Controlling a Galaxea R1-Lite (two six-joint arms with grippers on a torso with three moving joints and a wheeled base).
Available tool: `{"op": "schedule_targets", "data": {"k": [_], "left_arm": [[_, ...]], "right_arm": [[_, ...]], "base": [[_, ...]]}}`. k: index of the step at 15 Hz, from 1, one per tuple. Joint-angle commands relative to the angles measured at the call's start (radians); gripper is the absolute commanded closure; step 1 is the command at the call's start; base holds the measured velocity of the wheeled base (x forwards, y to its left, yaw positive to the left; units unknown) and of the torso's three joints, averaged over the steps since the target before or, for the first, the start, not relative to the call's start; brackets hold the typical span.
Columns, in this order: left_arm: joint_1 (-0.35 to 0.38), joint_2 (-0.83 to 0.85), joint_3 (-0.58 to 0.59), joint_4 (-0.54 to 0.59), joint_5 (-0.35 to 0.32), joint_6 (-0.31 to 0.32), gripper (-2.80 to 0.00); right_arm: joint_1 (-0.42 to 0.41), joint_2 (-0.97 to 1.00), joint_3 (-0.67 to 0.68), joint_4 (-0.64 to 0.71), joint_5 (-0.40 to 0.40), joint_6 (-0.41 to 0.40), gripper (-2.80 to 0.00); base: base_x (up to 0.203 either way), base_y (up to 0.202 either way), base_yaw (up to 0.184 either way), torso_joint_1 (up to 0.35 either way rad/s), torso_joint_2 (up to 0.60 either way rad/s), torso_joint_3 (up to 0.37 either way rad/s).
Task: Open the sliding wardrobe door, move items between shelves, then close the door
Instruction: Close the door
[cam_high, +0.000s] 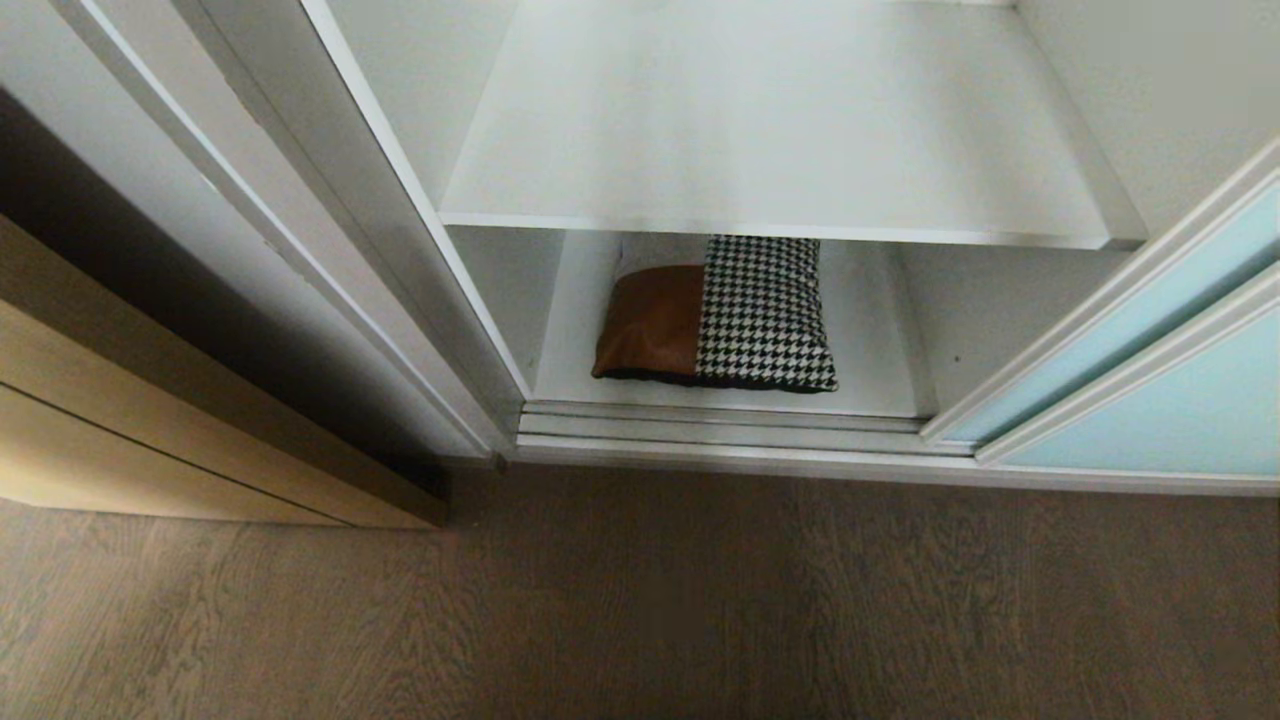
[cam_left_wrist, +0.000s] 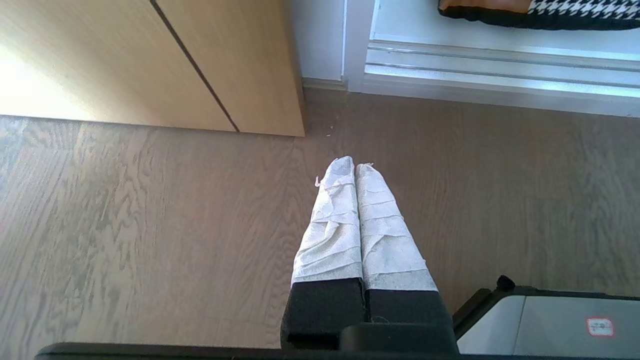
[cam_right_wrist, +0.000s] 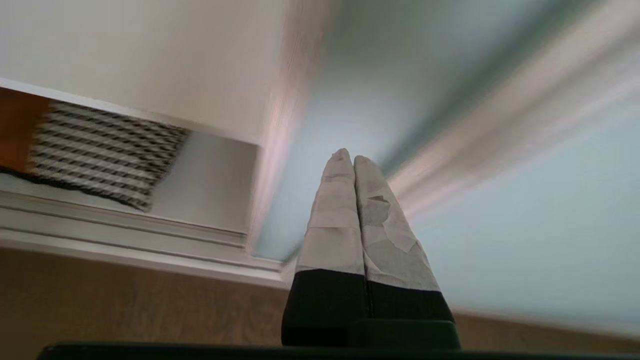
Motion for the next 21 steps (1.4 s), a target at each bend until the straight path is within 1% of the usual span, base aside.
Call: {"op": "schedule_targets", "data": {"k": [1, 3, 5, 8, 10, 14, 18, 21], "left_arm": [[-0.001, 0.002, 0.000, 0.001, 0.000, -0.001, 0.00], [0.001, 0.002, 0.000, 0.001, 0.000, -0.001, 0.00], [0.001, 0.002, 0.000, 0.001, 0.000, 0.000, 0.00], [0.001, 0.002, 0.000, 0.001, 0.000, 0.000, 0.00], [0.001, 0.002, 0.000, 0.001, 0.000, 0.000, 0.00], [0.000, 0.002, 0.000, 0.001, 0.000, 0.000, 0.00], [0.001, 0.002, 0.000, 0.001, 0.000, 0.000, 0.00], [0.001, 0.002, 0.000, 0.001, 0.000, -0.001, 0.00]], "right_arm": [[-0.053, -0.059, 0.046, -0.021, -0.007, -0.005, 0.00], [-0.070, -0.063, 0.081, -0.087, -0.073, -0.007, 0.00], [-0.071, -0.053, 0.077, -0.110, -0.142, -0.011, 0.00], [-0.076, 0.004, 0.061, -0.142, -0.153, -0.011, 0.00], [-0.102, 0.029, 0.054, -0.163, -0.167, -0.011, 0.00], [-0.135, 0.053, 0.041, -0.171, -0.168, -0.012, 0.00], [-0.136, 0.131, 0.013, -0.215, -0.216, -0.013, 0.00], [-0.134, 0.176, 0.004, -0.223, -0.219, -0.011, 0.00]], "base": [[0.000, 0.000, 0.000, 0.000, 0.00, 0.000], [0.000, 0.000, 0.000, 0.000, 0.00, 0.000], [0.000, 0.000, 0.000, 0.000, 0.00, 0.000], [0.000, 0.000, 0.000, 0.000, 0.00, 0.000], [0.000, 0.000, 0.000, 0.000, 0.00, 0.000], [0.000, 0.000, 0.000, 0.000, 0.00, 0.000], [0.000, 0.000, 0.000, 0.000, 0.00, 0.000], [0.000, 0.000, 0.000, 0.000, 0.00, 0.000]]}}
